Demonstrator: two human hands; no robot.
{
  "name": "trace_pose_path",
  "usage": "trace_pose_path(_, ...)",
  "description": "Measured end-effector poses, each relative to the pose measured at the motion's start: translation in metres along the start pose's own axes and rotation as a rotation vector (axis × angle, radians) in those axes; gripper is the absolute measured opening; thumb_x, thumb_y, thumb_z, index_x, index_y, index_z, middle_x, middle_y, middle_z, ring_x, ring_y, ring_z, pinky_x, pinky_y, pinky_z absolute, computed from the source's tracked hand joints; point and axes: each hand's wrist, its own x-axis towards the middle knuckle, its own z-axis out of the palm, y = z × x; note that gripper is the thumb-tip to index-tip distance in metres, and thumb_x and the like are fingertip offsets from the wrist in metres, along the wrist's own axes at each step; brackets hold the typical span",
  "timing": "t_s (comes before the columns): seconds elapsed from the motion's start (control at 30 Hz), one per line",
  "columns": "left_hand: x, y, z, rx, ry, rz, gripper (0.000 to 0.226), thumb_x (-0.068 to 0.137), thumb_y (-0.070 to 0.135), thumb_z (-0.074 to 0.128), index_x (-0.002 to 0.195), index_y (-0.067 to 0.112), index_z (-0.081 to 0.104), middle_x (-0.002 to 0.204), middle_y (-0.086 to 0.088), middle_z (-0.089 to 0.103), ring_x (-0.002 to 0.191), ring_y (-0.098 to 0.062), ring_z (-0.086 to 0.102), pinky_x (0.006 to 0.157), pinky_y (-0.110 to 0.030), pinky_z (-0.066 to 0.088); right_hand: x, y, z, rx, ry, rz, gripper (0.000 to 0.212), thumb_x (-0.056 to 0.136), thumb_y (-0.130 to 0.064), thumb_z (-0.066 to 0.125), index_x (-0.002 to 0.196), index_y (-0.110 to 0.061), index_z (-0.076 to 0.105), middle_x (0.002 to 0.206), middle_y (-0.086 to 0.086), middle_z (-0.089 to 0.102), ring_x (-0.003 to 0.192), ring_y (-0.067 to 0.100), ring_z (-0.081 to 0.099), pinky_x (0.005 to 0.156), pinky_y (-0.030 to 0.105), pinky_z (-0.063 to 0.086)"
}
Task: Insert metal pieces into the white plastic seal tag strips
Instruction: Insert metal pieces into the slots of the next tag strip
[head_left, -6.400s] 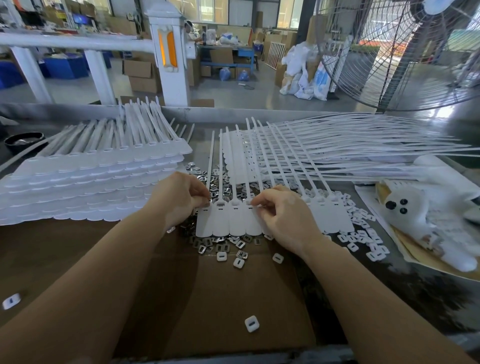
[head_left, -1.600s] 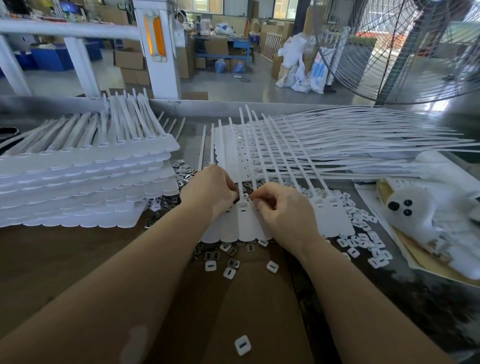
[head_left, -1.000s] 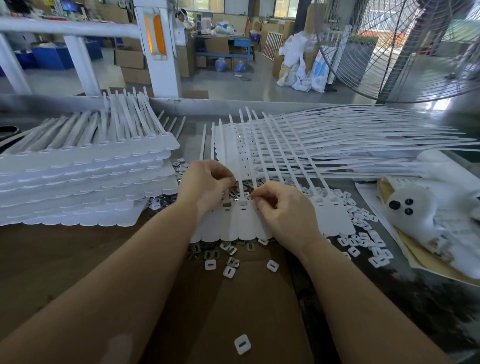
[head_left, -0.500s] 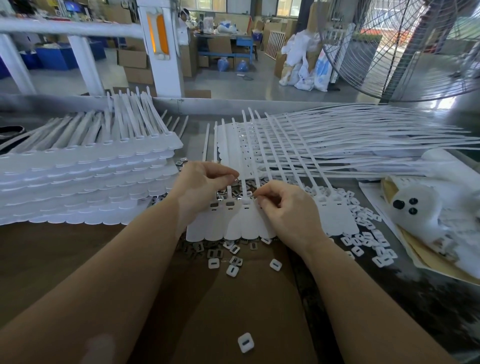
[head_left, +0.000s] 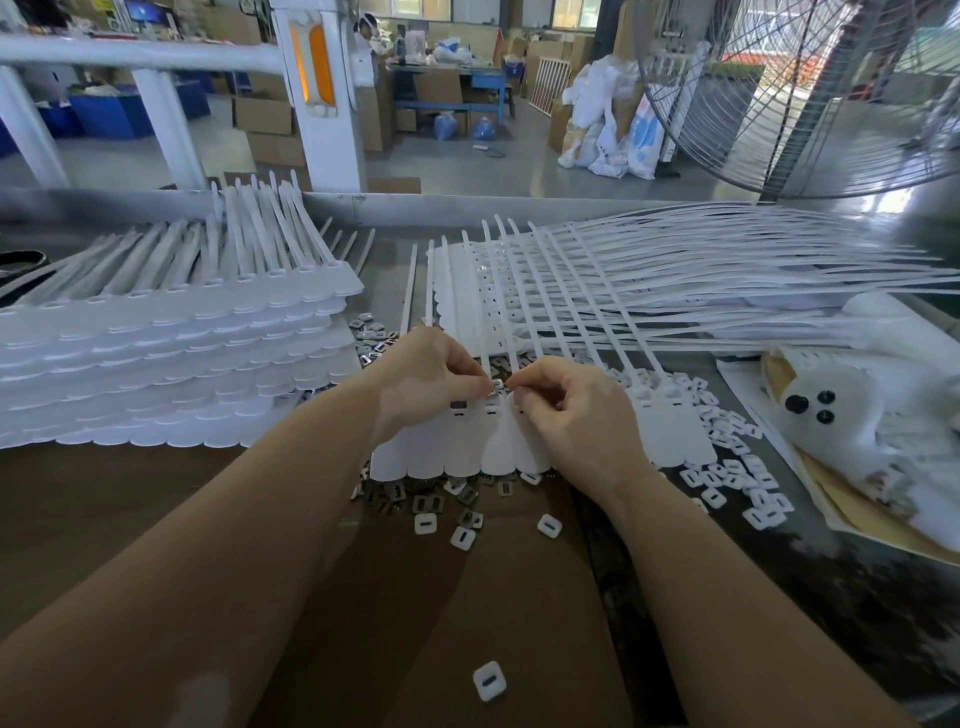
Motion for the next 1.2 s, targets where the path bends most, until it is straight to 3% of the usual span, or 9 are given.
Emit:
trace_pose_path(0.23, 0.004, 0.009, -0.001, 0.028, -0.062, -0.098, 0.008, 0.078, 0.022, 0.073, 0.079, 0.015, 0.072, 0.072, -0.002, 0.061, 0.063, -0.012, 0.049, 0.053, -0.021, 0.037, -0.001, -0.001, 0.0, 0.012, -0.003, -0.009, 0.013, 0.088, -0.018, 0.06, 0.094, -0.021, 0.07, 0.082, -0.011, 0.065, 0.079, 0.007, 0.059, 0.077, 0.03, 0.05)
trace_pose_path(0.57, 0.01, 0.014, -0.006, 0.105, -0.083, -0.147, 0.011, 0.072, 0.026, 0.079, 0.067, 0.022, 0.069, 0.064, 0.005, 0.059, 0.06, -0.008, 0.05, 0.048, -0.019, 0.036, 0.0, 0.0, 0.001, 0.016, -0.007, -0.001, 0.012, 0.088, -0.019, 0.059, 0.092, -0.025, 0.07, 0.082, -0.014, 0.064, 0.079, 0.005, 0.058, 0.076, 0.029, 0.051)
trace_pose_path(0.77, 0.01, 0.014, -0.009, 0.093, -0.057, -0.146, 0.013, 0.07, 0.028, 0.08, 0.078, 0.019, 0.074, 0.066, 0.005, 0.062, 0.06, -0.005, 0.052, 0.039, -0.013, 0.041, -0.001, 0.001, 0.0, 0.03, 0.001, 0.005, 0.013, 0.087, -0.018, 0.06, 0.091, -0.024, 0.07, 0.08, -0.013, 0.065, 0.078, 0.005, 0.059, 0.074, 0.027, 0.05)
trace_pose_path(0.9, 0.012, 0.01, -0.01, -0.003, 0.015, -0.137, 0.007, 0.078, 0.022, 0.073, 0.083, 0.017, 0.073, 0.063, 0.003, 0.064, 0.047, 0.0, 0.052, 0.036, -0.008, 0.035, 0.0, 0.001, 0.0, 0.031, 0.0, 0.017, 0.012, 0.086, -0.019, 0.06, 0.091, -0.025, 0.07, 0.079, -0.014, 0.064, 0.078, 0.006, 0.058, 0.074, 0.026, 0.049)
trace_pose_path(1.03, 0.012, 0.007, 0.001, -0.008, 0.137, -0.032, 0.005, 0.082, 0.02, 0.07, 0.086, 0.018, 0.073, 0.071, 0.003, 0.066, 0.064, -0.011, 0.059, 0.052, -0.02, 0.047, 0.0, 0.001, 0.0, 0.038, 0.003, 0.015, 0.012, 0.086, -0.019, 0.061, 0.091, -0.024, 0.07, 0.08, -0.013, 0.065, 0.077, 0.005, 0.058, 0.074, 0.025, 0.049)
trace_pose_path(1.2, 0.013, 0.0, 0.003, 0.008, 0.227, -0.045, 0.007, 0.083, 0.017, 0.068, 0.079, 0.022, 0.068, 0.076, 0.005, 0.065, 0.062, -0.01, 0.058, 0.051, -0.021, 0.043, 0.0, 0.002, 0.0, 0.045, 0.01, 0.011, 0.012, 0.086, -0.018, 0.061, 0.091, -0.023, 0.071, 0.079, -0.013, 0.065, 0.078, 0.006, 0.059, 0.075, 0.027, 0.049)
